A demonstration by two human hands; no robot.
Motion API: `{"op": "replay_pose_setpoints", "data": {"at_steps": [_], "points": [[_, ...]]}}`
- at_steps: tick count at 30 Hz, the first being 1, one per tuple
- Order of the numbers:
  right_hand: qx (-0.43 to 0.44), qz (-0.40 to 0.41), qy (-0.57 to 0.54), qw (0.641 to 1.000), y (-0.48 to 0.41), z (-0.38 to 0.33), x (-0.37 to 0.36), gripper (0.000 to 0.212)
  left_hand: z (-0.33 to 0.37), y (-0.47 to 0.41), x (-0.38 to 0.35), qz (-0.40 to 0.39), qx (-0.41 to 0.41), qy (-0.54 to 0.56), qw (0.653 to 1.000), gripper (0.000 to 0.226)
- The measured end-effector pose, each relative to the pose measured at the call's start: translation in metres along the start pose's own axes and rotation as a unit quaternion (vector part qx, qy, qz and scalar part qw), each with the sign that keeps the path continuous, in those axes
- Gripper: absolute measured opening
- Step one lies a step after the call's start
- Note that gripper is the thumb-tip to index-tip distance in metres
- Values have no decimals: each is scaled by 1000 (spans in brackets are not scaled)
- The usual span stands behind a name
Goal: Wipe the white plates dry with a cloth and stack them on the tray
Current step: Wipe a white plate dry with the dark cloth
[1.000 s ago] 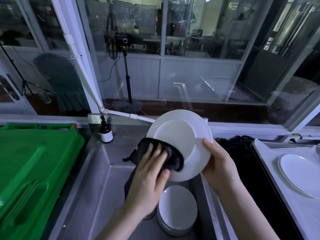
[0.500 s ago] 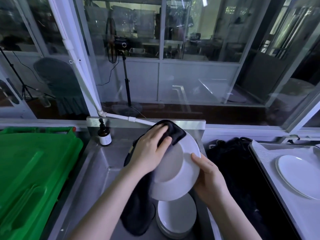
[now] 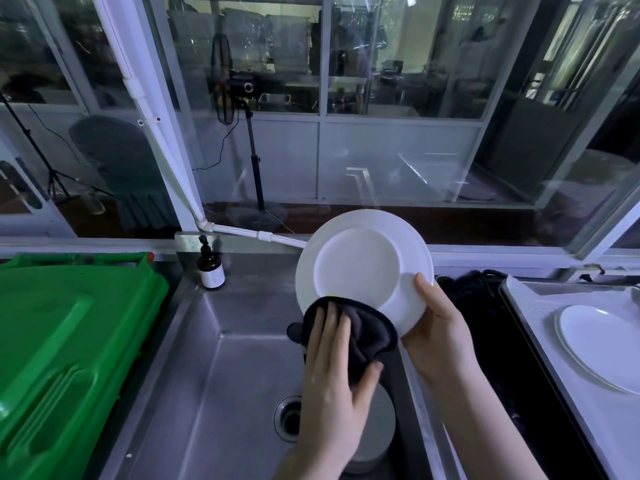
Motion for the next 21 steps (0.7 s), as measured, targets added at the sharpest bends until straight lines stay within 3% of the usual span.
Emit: {"op": "replay_pose_setpoints", "data": {"at_steps": [3, 6, 8, 11, 14, 16, 17, 19, 21], "points": [[-7, 24, -15, 1000, 0, 2, 9, 51, 8, -4, 1, 28, -85, -71, 993, 52], [3, 34, -13, 999, -2, -3, 18, 50, 1, -15, 6, 10, -117, -88, 989, 41], [15, 26, 14, 999, -4, -12, 24, 46, -17, -26, 20, 18, -36, -41, 998, 33], [14, 21, 62, 998, -3, -23, 39, 41, -52, -40, 39, 54, 174, 16, 983, 26], [27, 2, 138, 990, 3, -34, 45, 24, -68, -50, 39, 54, 341, 106, 932, 14], [67, -62, 244, 965, 9, -44, 37, 21, -70, -56, 25, 9, 425, 206, 881, 7], [94, -103, 306, 942, 11, -49, 32, 20, -67, -56, 13, -39, 466, 242, 850, 6], [136, -180, 421, 878, 15, -54, 25, 18, -61, -45, -7, -140, 554, 267, 776, 25], [161, -237, 505, 814, 19, -54, 22, 16, -55, -39, -15, -176, 583, 304, 732, 42]]}}
Point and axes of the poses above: each hand's wrist, its own y-axis away from the middle knuckle, its own x-axis out of the back of the hand, z = x × y, the point moved 9 cm from there along -y, towards the middle knuckle, and after that the axes turned 13 degrees about x, right-handed, at the moved point
